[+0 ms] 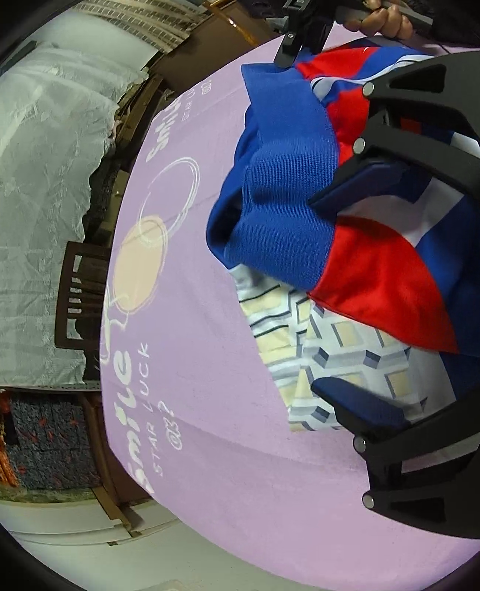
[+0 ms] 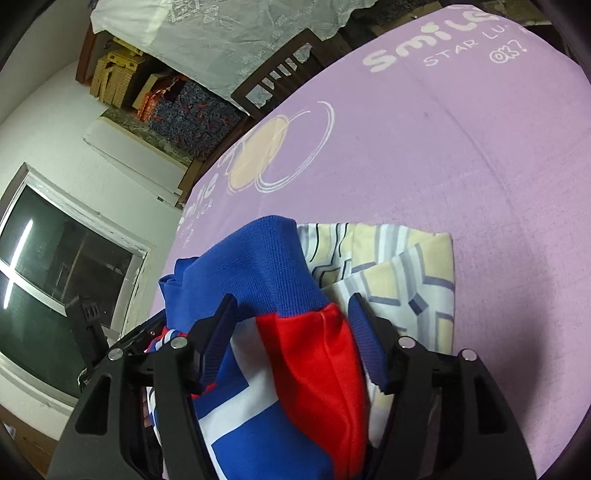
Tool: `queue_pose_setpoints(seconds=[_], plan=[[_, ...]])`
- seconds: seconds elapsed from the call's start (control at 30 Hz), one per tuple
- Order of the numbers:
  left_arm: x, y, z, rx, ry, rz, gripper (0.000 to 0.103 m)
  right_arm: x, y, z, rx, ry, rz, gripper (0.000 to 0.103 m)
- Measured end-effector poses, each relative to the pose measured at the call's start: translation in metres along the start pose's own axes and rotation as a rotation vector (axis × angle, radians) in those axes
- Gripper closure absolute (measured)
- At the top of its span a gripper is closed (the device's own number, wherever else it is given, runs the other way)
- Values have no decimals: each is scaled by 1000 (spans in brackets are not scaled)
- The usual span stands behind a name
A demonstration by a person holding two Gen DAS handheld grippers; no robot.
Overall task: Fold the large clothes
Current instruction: 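Lift the hem with both grippers and fold it toward the hood, then lower the folded hem onto the hoodie with both grippers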
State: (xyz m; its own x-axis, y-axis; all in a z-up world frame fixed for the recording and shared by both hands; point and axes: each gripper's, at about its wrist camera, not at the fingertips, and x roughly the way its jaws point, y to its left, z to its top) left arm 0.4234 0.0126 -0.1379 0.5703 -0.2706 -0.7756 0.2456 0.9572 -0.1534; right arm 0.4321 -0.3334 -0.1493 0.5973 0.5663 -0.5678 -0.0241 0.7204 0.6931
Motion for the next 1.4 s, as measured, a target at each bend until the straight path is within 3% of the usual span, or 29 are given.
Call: queue_pose_setpoints(seconds=[0.03,0.07,0.1,0.13,0.2,0.27,0.33,0.5,0.67,0.77,1.03,1.2,1.27,1.4], plan=[[1,1,0,-5,2,-7,13,0,1,-1,-8,-4,-7,42],[1,1,0,-7,2,-20,25,-1,2,-2,-17,-7,-19,48],[1,0,0,-3,6,-61,40,1,5,-4,-36,-2,-36,60],[1,-2,0,0,13,-98,65,2,8,-5,-46,3,-45,65],[0,-7,-1,13,13,-103,71,2,14,-9,-66,1,-66,84],[-2,-11,-3,25,5,-99,84,-3,21,-13,-89,-11,-103,88],[-9,-10,-2,10,2,-102,90,-9,27,-14,-96,-25,-126,90],[-52,-7,10,12,-63,-62,90,-41,59,-10,-157,-86,-162,91],[-108,-22,33,49,-161,39,91,-65,109,3,-236,-149,-179,91],[-119,-23,43,50,-175,73,91,-71,128,12,-253,-175,-191,91],[-59,-7,30,16,-68,98,90,-20,95,22,-167,-114,-234,91],[-12,18,20,-61,7,48,88,22,59,18,-107,-62,-265,91],[1,20,15,-59,18,61,81,36,47,17,-90,-45,-277,91],[9,21,13,-56,15,74,78,51,34,12,-79,-31,-297,89]])
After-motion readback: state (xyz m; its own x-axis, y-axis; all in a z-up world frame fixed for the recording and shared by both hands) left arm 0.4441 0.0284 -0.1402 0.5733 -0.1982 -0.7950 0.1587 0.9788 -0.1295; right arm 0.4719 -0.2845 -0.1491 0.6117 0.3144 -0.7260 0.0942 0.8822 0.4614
